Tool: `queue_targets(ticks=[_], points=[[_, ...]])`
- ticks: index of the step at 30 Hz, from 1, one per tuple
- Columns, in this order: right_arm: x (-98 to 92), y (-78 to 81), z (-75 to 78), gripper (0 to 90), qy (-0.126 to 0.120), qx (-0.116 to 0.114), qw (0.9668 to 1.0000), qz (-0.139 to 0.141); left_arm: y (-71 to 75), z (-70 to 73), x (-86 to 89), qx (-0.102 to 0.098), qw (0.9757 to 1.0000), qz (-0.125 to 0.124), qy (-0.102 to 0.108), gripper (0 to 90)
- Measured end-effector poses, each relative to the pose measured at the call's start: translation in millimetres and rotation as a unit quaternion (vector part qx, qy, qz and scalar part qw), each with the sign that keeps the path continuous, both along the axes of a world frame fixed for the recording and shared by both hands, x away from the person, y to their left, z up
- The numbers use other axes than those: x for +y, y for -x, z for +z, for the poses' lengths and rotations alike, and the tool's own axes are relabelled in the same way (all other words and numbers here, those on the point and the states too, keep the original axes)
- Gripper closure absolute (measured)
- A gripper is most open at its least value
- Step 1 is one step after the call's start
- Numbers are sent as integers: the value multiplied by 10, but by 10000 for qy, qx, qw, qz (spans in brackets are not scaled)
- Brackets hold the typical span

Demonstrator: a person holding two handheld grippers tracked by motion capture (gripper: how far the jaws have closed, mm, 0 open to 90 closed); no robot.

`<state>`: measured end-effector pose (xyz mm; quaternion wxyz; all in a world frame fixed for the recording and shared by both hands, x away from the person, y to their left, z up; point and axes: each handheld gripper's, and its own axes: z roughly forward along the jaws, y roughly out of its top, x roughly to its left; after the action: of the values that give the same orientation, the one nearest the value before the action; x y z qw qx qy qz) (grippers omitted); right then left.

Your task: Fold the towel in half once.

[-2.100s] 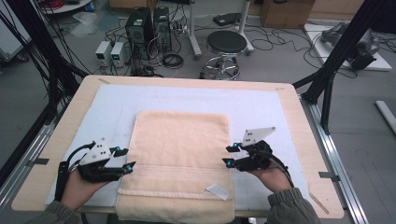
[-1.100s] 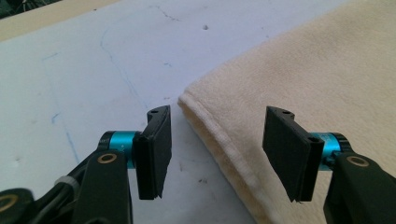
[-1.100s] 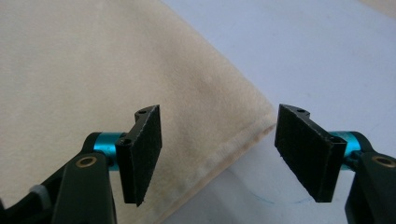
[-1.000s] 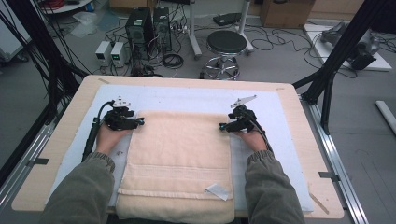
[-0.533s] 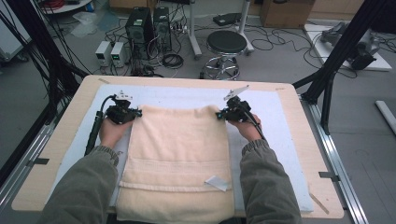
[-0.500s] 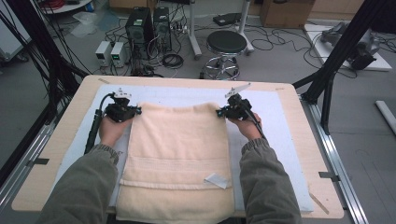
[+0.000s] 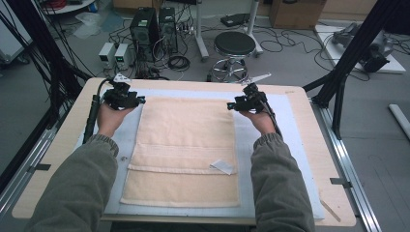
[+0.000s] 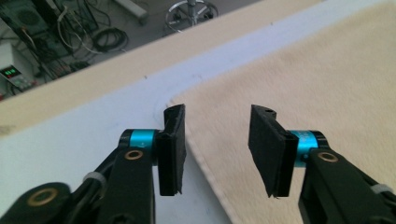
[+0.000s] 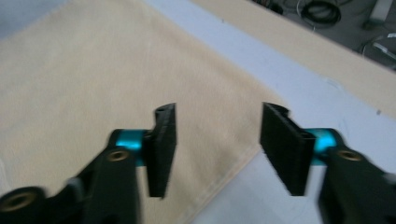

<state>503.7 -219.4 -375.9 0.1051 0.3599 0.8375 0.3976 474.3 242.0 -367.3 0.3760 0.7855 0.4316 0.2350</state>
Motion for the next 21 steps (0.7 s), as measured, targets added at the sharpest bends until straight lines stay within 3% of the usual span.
queue_targets(ticks=[2, 4, 6, 11, 21], points=[[-15, 8, -21, 334, -123, 232, 9996, 50, 66, -37, 21, -4, 9999, -102, 24, 544], [6, 81, 38, 318, -43, 221, 9997, 137, 128, -57, 36, -25, 9998, -180, 62, 533], [46, 162, 119, 307, 26, 107, 9995, 280, 213, -69, 57, -46, 9995, -292, 114, 511], [147, 460, 254, 308, 228, -448, 9969, 611, 453, -92, 111, -147, 9987, -469, 141, 467], [-35, 1015, -26, 294, 316, -522, 9954, 738, 962, -182, 185, -256, 9959, -849, 196, 375]])
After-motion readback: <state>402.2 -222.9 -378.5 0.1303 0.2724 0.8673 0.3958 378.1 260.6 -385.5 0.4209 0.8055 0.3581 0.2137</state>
